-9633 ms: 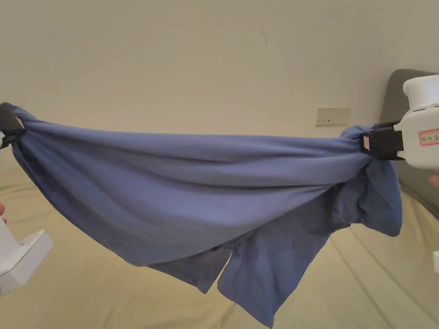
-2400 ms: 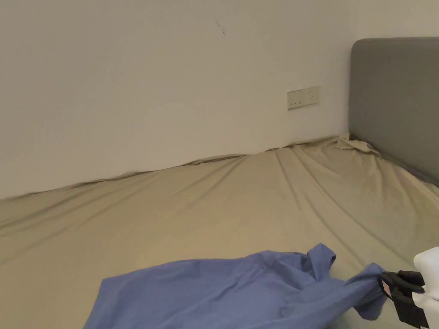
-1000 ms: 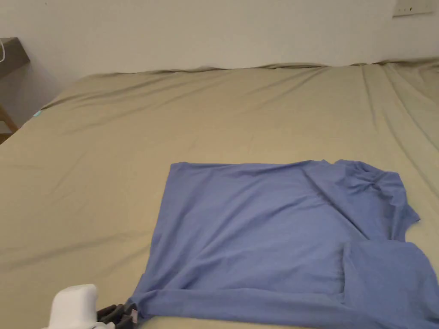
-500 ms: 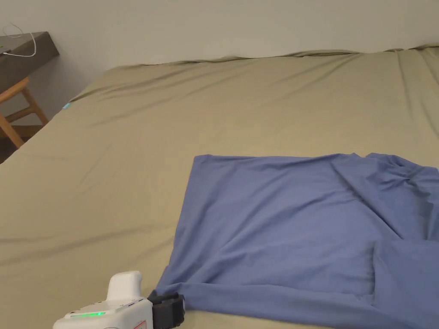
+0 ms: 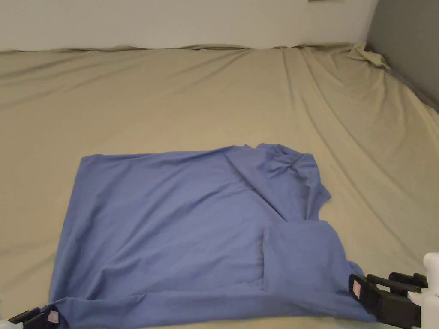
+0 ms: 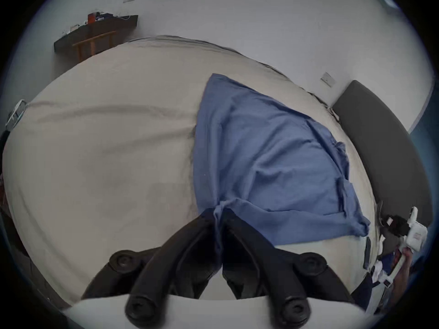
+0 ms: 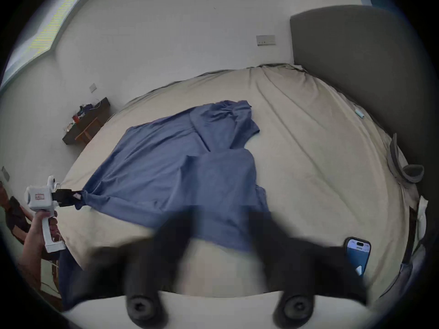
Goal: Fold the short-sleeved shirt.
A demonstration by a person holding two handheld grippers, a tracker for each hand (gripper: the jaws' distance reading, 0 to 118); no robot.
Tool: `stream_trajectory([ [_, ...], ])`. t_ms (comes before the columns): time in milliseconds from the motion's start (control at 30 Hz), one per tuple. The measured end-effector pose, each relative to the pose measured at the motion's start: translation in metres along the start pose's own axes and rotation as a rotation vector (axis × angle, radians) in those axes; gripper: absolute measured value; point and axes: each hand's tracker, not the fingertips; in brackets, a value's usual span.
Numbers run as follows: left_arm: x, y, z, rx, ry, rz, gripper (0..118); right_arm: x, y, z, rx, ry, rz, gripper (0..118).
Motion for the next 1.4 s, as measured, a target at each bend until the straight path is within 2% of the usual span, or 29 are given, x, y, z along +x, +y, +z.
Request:
stream_trajectory([
  [33,-0.001,0.000,0.001,-0.005,-0.006,0.009,3,0.006,0.003,-0.006,-0.027,-0.032,-0.004,109],
  [67,-0.004,0.000,0.002,-0.002,-0.011,0.013,3,0.013,0.006,0.003,0.071,-0.037,-0.008,118],
  [133,-0.004,0.000,0.005,-0.003,-0.037,0.074,3,0.020,0.008,-0.005,0.035,-0.028,-0.021,118],
  [200,-0.006,0.000,0.005,0.001,-0.054,0.115,3,0.033,0.006,-0.015,-0.063,-0.066,-0.072,118],
  [367,0.009,-0.005,0.007,-0.004,-0.044,0.102,3,0.040,-0.026,-0.065,-0.254,-0.015,-0.135,116],
  [400,0.005,-0.002,0.008,-0.004,-0.047,0.109,3,0.040,-0.029,-0.068,-0.235,-0.006,-0.174,105],
  [467,0.004,-0.002,0.010,-0.004,-0.054,0.129,3,0.043,-0.031,-0.074,-0.215,0.033,-0.234,49],
  [500,0.003,-0.003,0.011,-0.003,-0.052,0.136,3,0.045,-0.032,-0.077,-0.216,0.033,-0.269,31],
  [533,-0.003,0.000,0.011,-0.003,-0.052,0.143,3,0.046,-0.033,-0.077,-0.210,0.027,-0.301,18],
  [633,-0.008,0.000,0.016,0.002,-0.069,0.185,3,0.047,-0.028,-0.065,-0.125,0.056,-0.312,10],
  [700,-0.014,0.001,0.018,0.010,-0.092,0.219,3,0.045,-0.024,-0.053,-0.093,0.069,-0.297,9],
  [767,-0.013,0.004,0.021,0.016,-0.107,0.244,3,0.042,-0.016,-0.044,-0.084,0.104,-0.329,9],
  [967,-0.008,0.034,0.020,0.055,-0.161,0.300,3,0.026,0.038,-0.049,0.020,0.110,-0.285,9],
  [1067,-0.002,0.058,0.011,0.070,-0.152,0.308,3,0.016,0.073,-0.071,0.053,0.063,-0.202,9],
  [1133,0.001,0.077,0.000,0.087,-0.153,0.318,3,0.010,0.095,-0.092,0.068,0.062,-0.185,9],
  [1267,0.009,0.115,-0.036,0.092,-0.081,0.294,3,-0.002,0.127,-0.149,0.048,-0.037,-0.036,9],
  [1333,0.013,0.132,-0.061,0.072,-0.040,0.286,3,-0.006,0.133,-0.181,0.028,-0.109,0.067,9],
  [1400,0.014,0.144,-0.084,0.056,-0.025,0.312,3,-0.009,0.132,-0.204,0.006,-0.145,0.101,9],
])
